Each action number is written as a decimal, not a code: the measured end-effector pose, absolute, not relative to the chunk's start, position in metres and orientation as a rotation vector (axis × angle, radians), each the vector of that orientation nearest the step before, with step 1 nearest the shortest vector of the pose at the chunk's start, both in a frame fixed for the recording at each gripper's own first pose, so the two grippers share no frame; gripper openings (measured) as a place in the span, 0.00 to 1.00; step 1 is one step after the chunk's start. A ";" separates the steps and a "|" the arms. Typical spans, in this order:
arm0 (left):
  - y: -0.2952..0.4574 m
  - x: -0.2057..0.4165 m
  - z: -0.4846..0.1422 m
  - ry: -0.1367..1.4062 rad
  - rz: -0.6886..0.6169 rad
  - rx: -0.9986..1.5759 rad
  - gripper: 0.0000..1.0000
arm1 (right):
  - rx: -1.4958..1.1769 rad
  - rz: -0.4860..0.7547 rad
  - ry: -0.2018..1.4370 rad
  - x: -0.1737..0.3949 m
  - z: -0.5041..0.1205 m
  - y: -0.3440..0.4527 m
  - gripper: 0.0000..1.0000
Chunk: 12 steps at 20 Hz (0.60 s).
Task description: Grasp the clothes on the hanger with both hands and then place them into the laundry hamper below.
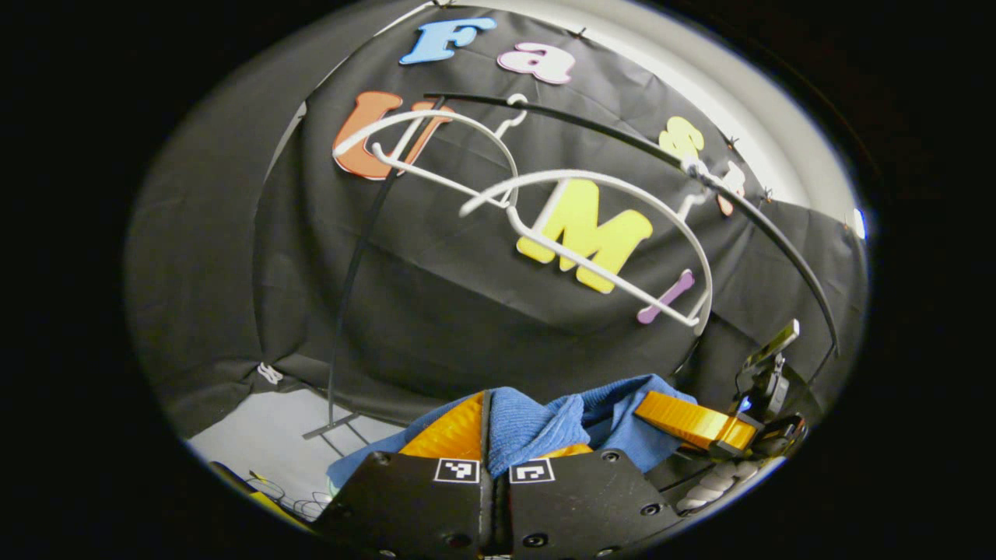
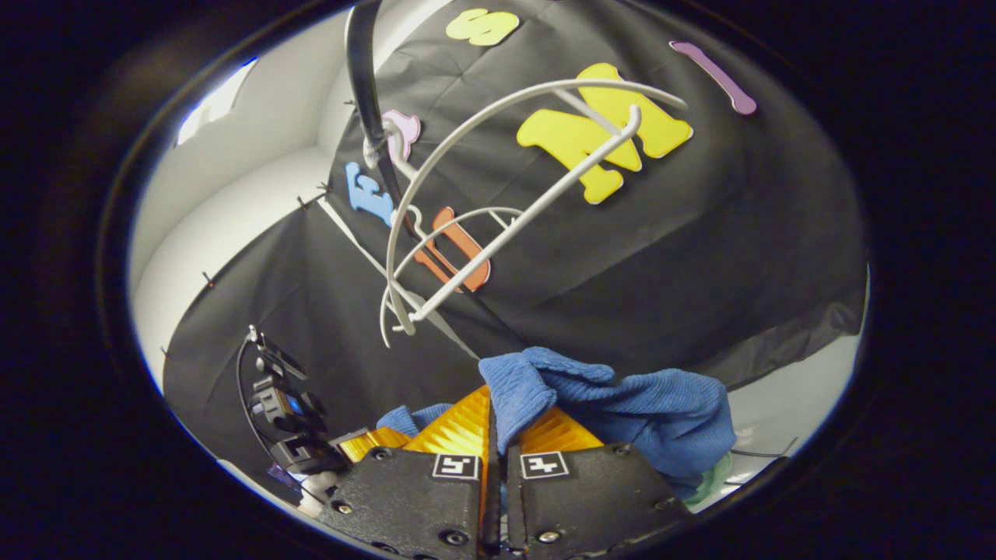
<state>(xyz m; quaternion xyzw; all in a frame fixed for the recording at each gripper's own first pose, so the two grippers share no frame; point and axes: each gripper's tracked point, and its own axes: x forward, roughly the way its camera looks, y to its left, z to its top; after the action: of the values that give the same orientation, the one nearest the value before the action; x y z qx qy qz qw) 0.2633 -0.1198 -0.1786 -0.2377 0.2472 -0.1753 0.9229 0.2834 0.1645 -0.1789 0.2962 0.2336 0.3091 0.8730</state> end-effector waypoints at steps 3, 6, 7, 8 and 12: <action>-0.127 0.247 -0.208 0.562 -0.371 -0.435 0.05 | 0.574 0.633 0.555 0.273 -0.209 0.177 0.07; -0.133 0.234 -0.236 0.615 -0.369 -0.413 0.05 | 0.524 0.614 0.622 0.267 -0.246 0.181 0.07; -0.130 0.229 -0.248 0.631 -0.363 -0.408 0.05 | 0.512 0.608 0.644 0.263 -0.256 0.182 0.07; -0.129 0.226 -0.259 0.649 -0.358 -0.398 0.05 | 0.500 0.602 0.666 0.261 -0.264 0.188 0.07; -0.133 0.212 -0.303 0.746 -0.345 -0.332 0.05 | 0.419 0.562 0.763 0.260 -0.296 0.189 0.07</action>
<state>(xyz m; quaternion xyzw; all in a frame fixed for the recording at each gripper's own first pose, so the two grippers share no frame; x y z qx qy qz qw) 0.2116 -0.1330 -0.3027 -0.1608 0.3611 -0.1670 0.9032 0.2600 0.1889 -0.2956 0.2003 0.3648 0.2687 0.8687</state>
